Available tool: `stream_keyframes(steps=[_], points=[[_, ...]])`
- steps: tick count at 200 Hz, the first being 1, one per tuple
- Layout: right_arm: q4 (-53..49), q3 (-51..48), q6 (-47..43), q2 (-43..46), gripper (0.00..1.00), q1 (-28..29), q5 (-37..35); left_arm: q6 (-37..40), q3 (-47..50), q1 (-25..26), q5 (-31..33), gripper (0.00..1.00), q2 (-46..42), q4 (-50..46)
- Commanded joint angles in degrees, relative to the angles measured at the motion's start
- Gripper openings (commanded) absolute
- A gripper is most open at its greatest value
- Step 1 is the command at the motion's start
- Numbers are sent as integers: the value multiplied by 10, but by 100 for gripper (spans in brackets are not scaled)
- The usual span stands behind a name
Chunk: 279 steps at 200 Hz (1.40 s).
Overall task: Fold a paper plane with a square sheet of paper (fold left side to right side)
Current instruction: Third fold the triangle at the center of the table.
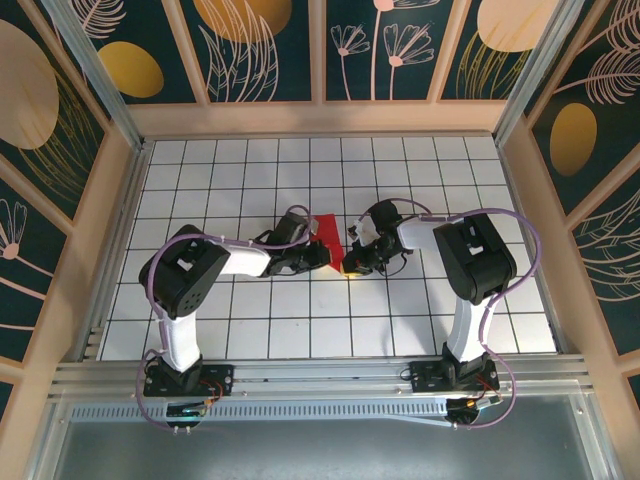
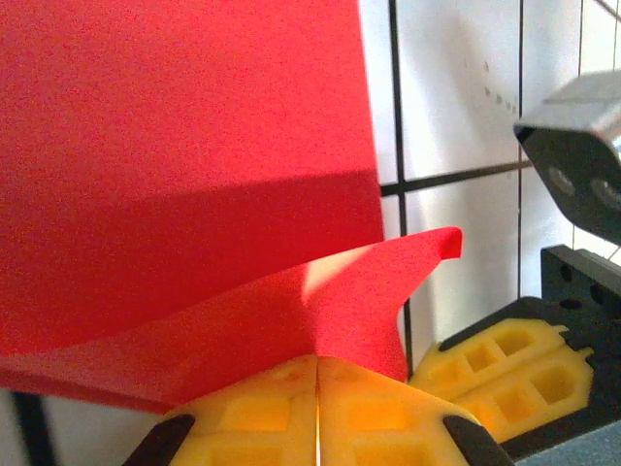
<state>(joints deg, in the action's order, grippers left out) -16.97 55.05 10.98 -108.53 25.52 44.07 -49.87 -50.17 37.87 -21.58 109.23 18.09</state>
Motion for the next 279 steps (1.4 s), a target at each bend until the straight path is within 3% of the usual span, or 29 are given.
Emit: stream_keyframes(steps=[1, 160, 200, 247, 279], points=[[-61, -30, -9, -52, 0, 8, -94, 1, 27, -29, 55, 9, -7, -14], [-61, -26, -8, -53, 0, 8, -89, 38, 38, -104, 78, 9, -29, -34], [-59, -23, -6, -52, 0, 8, -87, 57, 40, -109, 91, 9, -71, -50], [-58, -19, -7, -51, 0, 8, -87, 91, 48, -87, 39, 7, -128, -18], [-58, -21, -6, -51, 0, 8, -90, 106, -14, -28, 6, 7, -82, -30]])
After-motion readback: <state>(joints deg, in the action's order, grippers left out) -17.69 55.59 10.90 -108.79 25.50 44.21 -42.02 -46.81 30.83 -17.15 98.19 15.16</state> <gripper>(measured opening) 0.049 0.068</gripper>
